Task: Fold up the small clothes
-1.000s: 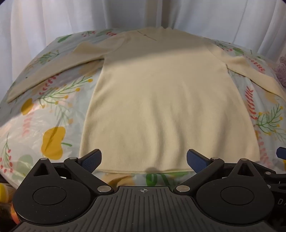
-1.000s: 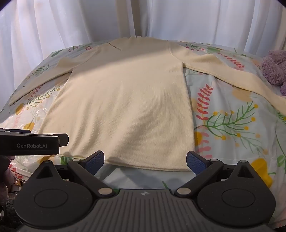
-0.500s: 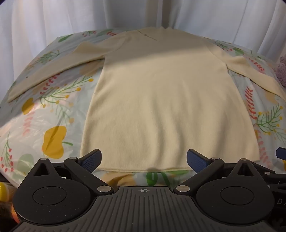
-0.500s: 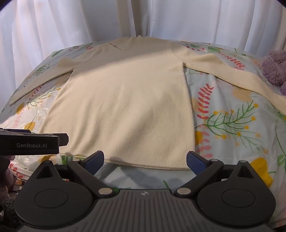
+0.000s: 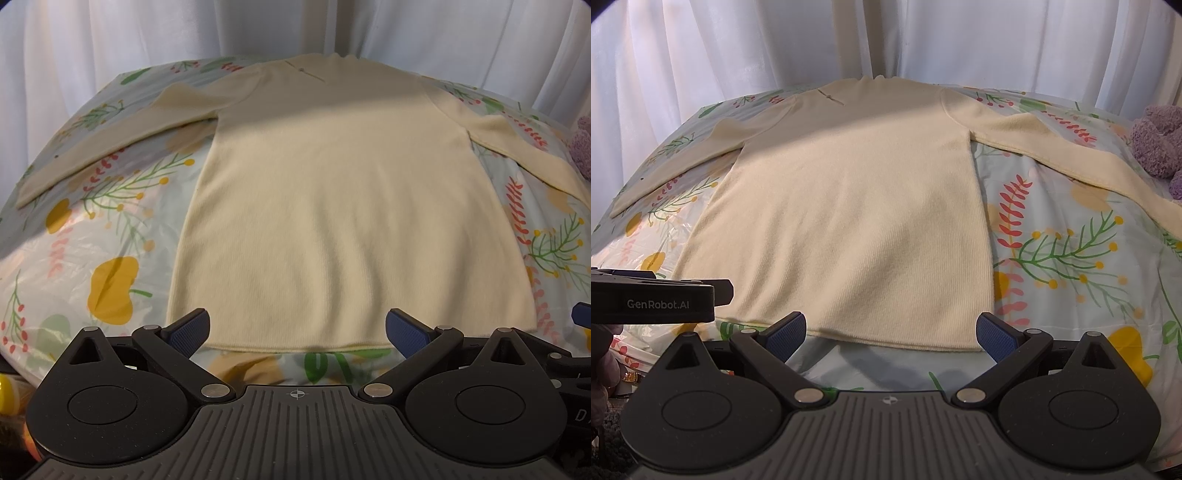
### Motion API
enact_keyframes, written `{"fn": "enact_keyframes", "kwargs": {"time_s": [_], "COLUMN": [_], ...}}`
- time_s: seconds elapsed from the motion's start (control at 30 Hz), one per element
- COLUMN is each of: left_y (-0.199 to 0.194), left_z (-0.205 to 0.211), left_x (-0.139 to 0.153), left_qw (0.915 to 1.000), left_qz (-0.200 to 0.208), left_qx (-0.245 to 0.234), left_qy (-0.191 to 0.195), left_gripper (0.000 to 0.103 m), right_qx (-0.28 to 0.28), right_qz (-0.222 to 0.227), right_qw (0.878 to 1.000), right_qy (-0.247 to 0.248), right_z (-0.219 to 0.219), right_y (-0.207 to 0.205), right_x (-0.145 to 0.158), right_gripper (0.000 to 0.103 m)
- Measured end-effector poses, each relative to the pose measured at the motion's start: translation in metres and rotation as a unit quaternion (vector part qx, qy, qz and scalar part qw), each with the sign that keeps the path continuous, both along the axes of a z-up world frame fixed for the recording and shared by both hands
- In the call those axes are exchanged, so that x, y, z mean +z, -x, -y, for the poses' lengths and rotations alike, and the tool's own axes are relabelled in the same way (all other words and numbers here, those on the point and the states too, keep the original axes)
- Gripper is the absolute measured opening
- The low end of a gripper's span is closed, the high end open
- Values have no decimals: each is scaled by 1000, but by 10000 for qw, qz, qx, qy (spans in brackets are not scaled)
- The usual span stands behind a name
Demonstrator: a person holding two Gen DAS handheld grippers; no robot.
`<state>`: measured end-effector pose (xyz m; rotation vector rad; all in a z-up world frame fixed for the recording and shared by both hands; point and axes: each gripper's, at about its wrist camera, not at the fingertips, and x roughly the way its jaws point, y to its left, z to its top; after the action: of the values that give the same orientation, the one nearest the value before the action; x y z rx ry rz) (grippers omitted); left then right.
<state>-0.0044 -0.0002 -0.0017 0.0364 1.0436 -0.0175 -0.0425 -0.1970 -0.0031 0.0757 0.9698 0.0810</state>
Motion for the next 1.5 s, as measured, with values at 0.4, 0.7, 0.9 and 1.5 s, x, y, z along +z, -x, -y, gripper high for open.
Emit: {"fn": "enact_keyframes", "kwargs": {"time_s": [0.4,0.7,0.9,1.5], "left_y": [6,6,2,-4], "left_z": [-2,-2,-1,-5], "left_x": [-1,-1,-5,-9], "left_qw": [10000,10000,9999,9997], "left_qz": [-44,-60,-116,-228], "left_qx": [-5,-8,-30,-33], "left_qy": [-7,-6,-11,4], "left_gripper": [103,103,103,103], "right_qx": [-5,-2,-25,-45], "right_qz": [7,0,-36,-85], "right_qw": [10000,10000,10000,9999], "right_qy": [-1,-3,-44,-86], "right_z": [0,0,1,1], "right_y": [1,1,-1,-4], "right_x": [1,0,-2,-6], "right_gripper": [99,99,99,99]}}
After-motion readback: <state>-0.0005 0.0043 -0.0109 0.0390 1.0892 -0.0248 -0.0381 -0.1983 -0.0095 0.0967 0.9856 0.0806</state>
